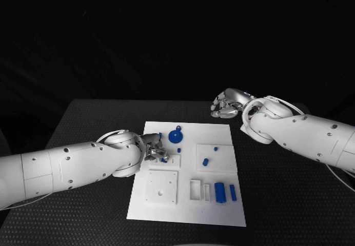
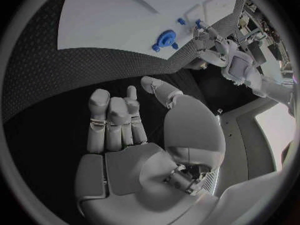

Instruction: Assemble the parts on the task board

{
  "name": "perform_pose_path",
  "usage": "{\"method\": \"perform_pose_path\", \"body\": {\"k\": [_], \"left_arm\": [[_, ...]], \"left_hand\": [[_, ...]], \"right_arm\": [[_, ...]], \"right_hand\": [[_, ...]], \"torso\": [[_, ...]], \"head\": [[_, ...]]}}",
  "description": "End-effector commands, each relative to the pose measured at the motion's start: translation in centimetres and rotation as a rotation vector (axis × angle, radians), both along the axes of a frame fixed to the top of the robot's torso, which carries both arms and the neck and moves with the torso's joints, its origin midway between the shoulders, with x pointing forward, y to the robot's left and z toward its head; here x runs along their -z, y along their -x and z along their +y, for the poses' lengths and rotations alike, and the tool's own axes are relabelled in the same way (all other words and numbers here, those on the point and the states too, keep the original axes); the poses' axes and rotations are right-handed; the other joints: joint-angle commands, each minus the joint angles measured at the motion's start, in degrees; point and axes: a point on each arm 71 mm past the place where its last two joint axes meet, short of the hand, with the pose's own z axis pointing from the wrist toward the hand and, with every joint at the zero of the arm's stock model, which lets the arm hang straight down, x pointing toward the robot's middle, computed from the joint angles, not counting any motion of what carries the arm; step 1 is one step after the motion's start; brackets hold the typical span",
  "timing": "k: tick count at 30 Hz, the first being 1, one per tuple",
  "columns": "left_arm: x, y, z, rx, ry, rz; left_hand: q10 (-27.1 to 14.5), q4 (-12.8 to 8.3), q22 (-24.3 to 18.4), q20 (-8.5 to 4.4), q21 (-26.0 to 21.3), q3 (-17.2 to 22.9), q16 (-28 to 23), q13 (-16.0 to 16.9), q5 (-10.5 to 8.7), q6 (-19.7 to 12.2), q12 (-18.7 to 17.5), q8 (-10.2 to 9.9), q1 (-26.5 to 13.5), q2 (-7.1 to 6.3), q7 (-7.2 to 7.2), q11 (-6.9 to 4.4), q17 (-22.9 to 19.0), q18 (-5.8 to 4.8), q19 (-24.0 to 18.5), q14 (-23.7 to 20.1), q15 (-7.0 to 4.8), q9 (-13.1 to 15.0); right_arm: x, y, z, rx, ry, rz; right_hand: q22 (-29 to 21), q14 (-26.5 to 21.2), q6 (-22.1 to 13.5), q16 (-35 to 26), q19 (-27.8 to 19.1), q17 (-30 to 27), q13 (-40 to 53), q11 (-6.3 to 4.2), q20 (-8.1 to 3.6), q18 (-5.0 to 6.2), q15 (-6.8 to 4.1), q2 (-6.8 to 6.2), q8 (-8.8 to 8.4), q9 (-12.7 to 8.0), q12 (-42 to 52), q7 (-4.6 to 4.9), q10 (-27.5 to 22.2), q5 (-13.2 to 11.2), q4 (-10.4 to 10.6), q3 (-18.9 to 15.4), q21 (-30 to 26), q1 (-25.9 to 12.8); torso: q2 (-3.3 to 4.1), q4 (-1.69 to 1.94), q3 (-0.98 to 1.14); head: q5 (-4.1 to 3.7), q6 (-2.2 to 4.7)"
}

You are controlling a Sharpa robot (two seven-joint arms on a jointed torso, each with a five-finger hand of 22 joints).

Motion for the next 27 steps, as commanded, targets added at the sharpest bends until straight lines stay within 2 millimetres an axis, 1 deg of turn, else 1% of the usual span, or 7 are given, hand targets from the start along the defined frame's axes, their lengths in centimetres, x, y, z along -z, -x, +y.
{"method": "perform_pose_path", "body": {"k": [1, 7, 13, 14, 20, 23, 27], "left_arm": [[1.02, 0.77, -0.22, 0.003, 0.004, 0.111], [1.24, 0.81, -0.18, -0.023, 0.036, 0.162], [1.30, 0.66, -0.19, -0.049, 0.054, 0.176], [1.30, 0.64, -0.23, -0.050, 0.056, 0.176], [1.24, 0.44, -0.50, -0.046, 0.050, 0.161], [1.13, 0.28, -0.61, -0.034, 0.033, 0.135], [1.07, 0.08, -0.69, -0.030, 0.024, 0.123]], "left_hand": [[-2.7, -2.2, 1.2, -7.31, 0.1, 1.9, 0.3, 0.1, 1.14, 11.0, 0.2, 0.9, 0.8, 1.72, -6.97, -2.96, -0.1, 0.30, 0.4, -0.1, -0.78, 0.0], [-3.1, -2.5, 1.2, -7.30, 0.3, 1.8, 0.5, 0.2, 1.25, 10.8, 0.7, 1.5, -0.8, 3.49, -7.00, -2.99, -0.4, 0.37, 0.2, -0.1, -0.97, -0.1], [-3.2, -2.5, 1.1, -7.32, 0.3, 1.8, 0.6, 0.2, 1.22, 10.7, 0.8, 1.7, -1.3, 3.92, -7.02, -3.01, -0.5, 0.39, 0.1, -0.1, -1.05, -0.1], [-3.2, -2.5, 1.1, -7.32, 0.3, 1.9, 0.6, 0.2, 1.22, 10.7, 0.8, 1.7, -1.3, 3.94, -7.02, -3.01, -0.5, 0.39, 0.1, -0.1, -1.05, -0.1], [-3.2, -2.5, 1.1, -7.33, 0.4, 2.0, 0.6, 0.2, 1.22, 10.7, 0.8, 1.8, -1.7, 4.25, -7.05, -3.06, -0.6, 0.41, 0.0, -0.1, -1.10, -0.2], [-3.2, -2.5, 1.1, -7.34, 0.4, 2.0, 0.6, 0.2, 1.14, 10.6, 0.8, 1.9, -1.7, 4.23, -7.06, -3.08, -0.6, 0.42, 0.0, -0.1, -1.12, -0.2], [-3.3, -2.5, 1.1, -7.39, 0.4, 2.1, 0.6, 0.2, 0.83, 10.6, 0.9, 1.9, -1.8, 4.09, -7.09, -3.11, -0.7, 0.46, 0.1, -0.1, -1.16, -0.2]], "right_arm": [[0.03, 0.02, 0.08, -0.010, 0.005, 0.006], [0.05, 0.04, 0.06, -0.010, 0.006, 0.009], [0.05, 0.04, 0.10, -0.011, 0.006, 0.009], [0.05, 0.04, 0.09, -0.011, 0.006, 0.009], [0.05, 0.03, 0.12, -0.011, 0.006, 0.009], [0.07, 0.04, 0.13, -0.012, 0.007, 0.011], [0.08, 0.02, 0.12, -0.013, 0.008, 0.012]], "right_hand": [[0.8, -0.1, 0.3, -0.3, -0.2, 0.1, -0.1, -0.07, -0.41, 1.62, -0.01, 0.48, -0.10, -0.1, 0.2, 0.61, -0.4, 0.4, 0.0, -0.1, -0.3, -0.3], [0.8, -0.2, 0.3, -0.3, -0.2, 0.1, -0.1, -0.07, -0.41, 1.62, -0.01, 0.48, -0.10, -0.1, 0.2, 0.61, -0.4, 0.5, -0.1, -0.1, -0.3, -0.2], [0.8, -0.2, 0.3, -0.3, -0.2, 0.1, -0.1, -0.07, -0.41, 1.62, -0.01, 0.50, -0.09, -0.1, 0.2, 0.61, -0.4, 0.6, -0.1, -0.1, -0.3, -0.2], [0.8, -0.2, 0.3, -0.3, -0.2, 0.1, -0.1, -0.07, -0.41, 1.62, -0.01, 0.50, -0.10, -0.1, 0.2, 0.61, -0.4, 0.7, -0.1, -0.1, -0.3, -0.2], [0.8, -0.2, 0.3, -0.3, -0.2, 0.1, -0.1, -0.07, -0.41, 1.62, -0.01, 0.50, -0.09, -0.1, 0.2, 0.61, -0.4, 0.8, -0.2, 0.0, -0.4, -0.2], [0.8, -0.2, 0.3, -0.3, -0.2, 0.1, -0.1, -0.07, -0.40, 1.62, -0.01, 0.50, -0.09, -0.1, 0.2, 0.61, -0.4, 0.9, -0.2, 0.0, -0.4, -0.2], [0.8, -0.2, 0.3, -0.3, -0.2, 0.1, -0.1, -0.07, -0.40, 1.62, -0.01, 0.50, -0.08, -0.1, 0.3, 0.61, -0.4, 1.0, -0.2, 0.0, -0.4, -0.2]], "torso": [[0.02, -0.06, -0.02], [0.02, -0.03, 0.03], [0.02, -0.08, 0.02], [0.02, -0.09, 0.05], [0.03, -0.11, 0.07], [0.02, -0.17, 0.05], [0.07, -0.14, 0.03]], "head": [[0.07, -0.05], [0.09, -0.07], [0.11, -0.10], [0.11, -0.11], [0.15, 0.02], [0.17, 0.10], [0.12, 0.02]]}}
